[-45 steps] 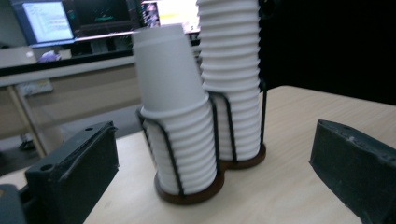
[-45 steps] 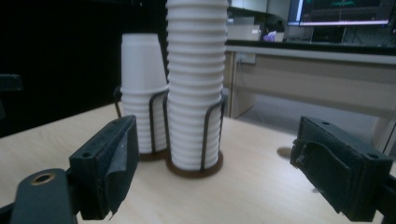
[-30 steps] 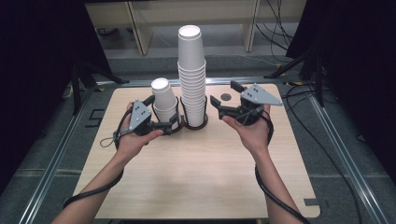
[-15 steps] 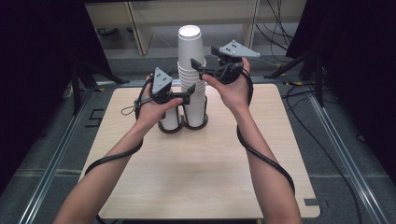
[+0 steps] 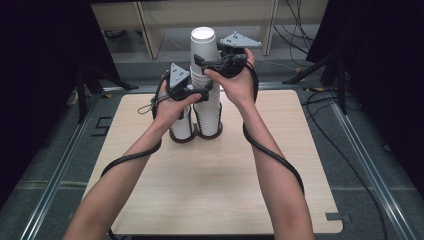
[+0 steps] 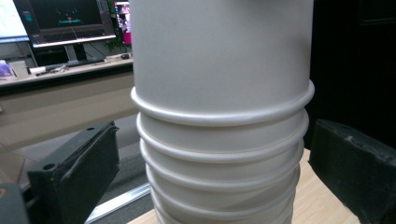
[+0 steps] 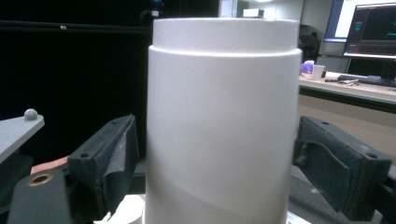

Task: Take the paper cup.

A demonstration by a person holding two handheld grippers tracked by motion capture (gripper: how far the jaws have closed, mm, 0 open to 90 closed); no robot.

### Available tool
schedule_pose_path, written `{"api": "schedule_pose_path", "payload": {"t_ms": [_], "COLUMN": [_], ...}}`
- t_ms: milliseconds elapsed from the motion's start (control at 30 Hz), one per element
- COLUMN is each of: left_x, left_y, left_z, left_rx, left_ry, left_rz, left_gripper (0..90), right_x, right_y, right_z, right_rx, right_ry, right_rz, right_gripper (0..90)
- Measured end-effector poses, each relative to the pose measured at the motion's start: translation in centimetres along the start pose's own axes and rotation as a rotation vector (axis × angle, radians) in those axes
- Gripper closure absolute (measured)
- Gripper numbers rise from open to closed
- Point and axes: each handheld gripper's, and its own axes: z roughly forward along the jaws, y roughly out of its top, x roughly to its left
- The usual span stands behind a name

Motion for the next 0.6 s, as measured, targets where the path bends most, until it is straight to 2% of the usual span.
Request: {"api": "schedule_pose_path", "payload": {"t_ms": [267,433,600], "left_x": [-0.1,-0.2,-0.3], "left_y": [0.0,0.0,0.0], "left_z": [0.6,0.8,1.0], "left_rx": [0.003,0.000,0.000], "left_ry": [-0.001,-0.005,-0.001], "left_rz": [-0.015,-0.019,-0.025], "left_gripper": [3.3,5.3,5.4], "right_x": [0.0,0.0,-0.1], "right_y": [0.0,-0.1,-0.1], "right_z": [1.2,1.7,1.8], "right_rx": [0.024,0.031,0.039], "right_ry": [-0.002,-0.002,0.007], "right_rz": [0.027,0.014,0.023], "right_gripper": [13.5,14.5,15.1]}}
